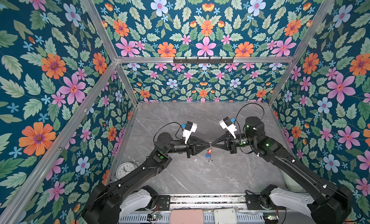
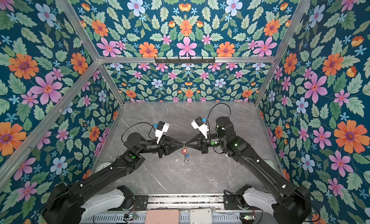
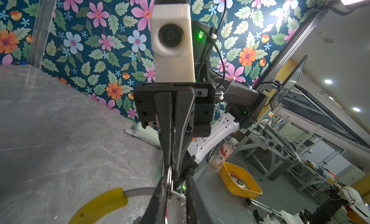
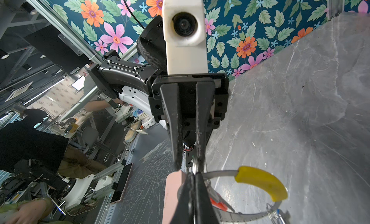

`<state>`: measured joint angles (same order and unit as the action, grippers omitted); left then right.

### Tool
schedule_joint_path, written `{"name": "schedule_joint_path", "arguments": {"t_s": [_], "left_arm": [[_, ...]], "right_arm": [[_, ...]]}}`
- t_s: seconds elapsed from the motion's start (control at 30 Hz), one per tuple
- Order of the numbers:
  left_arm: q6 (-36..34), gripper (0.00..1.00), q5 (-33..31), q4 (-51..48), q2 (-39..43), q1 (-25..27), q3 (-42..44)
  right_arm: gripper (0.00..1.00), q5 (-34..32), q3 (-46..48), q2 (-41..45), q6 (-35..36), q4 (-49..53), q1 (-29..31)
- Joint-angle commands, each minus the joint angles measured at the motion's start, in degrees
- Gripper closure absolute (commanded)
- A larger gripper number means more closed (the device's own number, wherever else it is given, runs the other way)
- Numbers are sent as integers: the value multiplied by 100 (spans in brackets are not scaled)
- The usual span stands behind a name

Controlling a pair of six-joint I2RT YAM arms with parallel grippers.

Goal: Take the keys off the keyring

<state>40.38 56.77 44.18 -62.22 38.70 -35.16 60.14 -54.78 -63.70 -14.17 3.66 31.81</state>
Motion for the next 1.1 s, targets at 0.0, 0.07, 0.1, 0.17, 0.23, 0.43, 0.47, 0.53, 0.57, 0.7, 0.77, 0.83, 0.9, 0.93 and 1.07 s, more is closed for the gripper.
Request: {"name": "schedule_joint_path", "arguments": {"t_s": [0.0, 0.07, 0.1, 0.17, 0.23, 0.43, 0.47, 0.53, 0.57, 0.7, 0.77, 0.83, 0.9, 0.93, 1.07], "left_arm": [[2, 87, 81, 289, -8, 35, -9], [2, 90, 63, 291, -8, 50, -9], [-4, 91, 49, 286, -7, 52, -4], [-13, 95, 29, 292, -10, 46, -4], [-13, 100, -53, 287, 14, 50, -7], [-68, 100, -456, 104, 233, 83, -35], [-111, 100, -577, 32, 298, 93, -33], [-200, 100, -765, -135, 405, 124, -50], [-238, 100, -841, -209, 453, 136, -54], [-412, 100, -1249, -523, 617, 236, -114], [-608, 100, -1415, -788, 713, 311, -157], [-732, 100, -1434, -844, 780, 381, -161], [-847, 100, -1382, -894, 820, 430, -160], [-901, 100, -1322, -906, 825, 445, -151], [-997, 100, -1303, -984, 825, 482, -165]], "right_arm": [[100, -51, -28, 15, 81, -73, 7], [100, -88, -16, 16, 81, -76, 9], [100, -105, -21, 24, 81, -85, 9], [100, -149, 3, 33, 67, -102, 9], [100, -205, 11, 67, 30, -128, 5], [64, -984, 149, 428, -252, -306, 7], [55, -1154, 187, 529, -322, -333, 8], [45, -1428, 242, 715, -421, -371, 5], [43, -1664, 266, 821, -478, -375, 7], [39, -2711, 546, 1172, -765, -628, 9], [39, -3082, 773, 1345, -883, -840, 8], [38, -3166, 738, 1421, -801, -578, 5], [38, -3088, 731, 1437, -700, -455, 4], [38, -2863, 810, 1447, -642, -551, 5], [42, -1634, 1082, 1466, -721, -1261, 7]]}}
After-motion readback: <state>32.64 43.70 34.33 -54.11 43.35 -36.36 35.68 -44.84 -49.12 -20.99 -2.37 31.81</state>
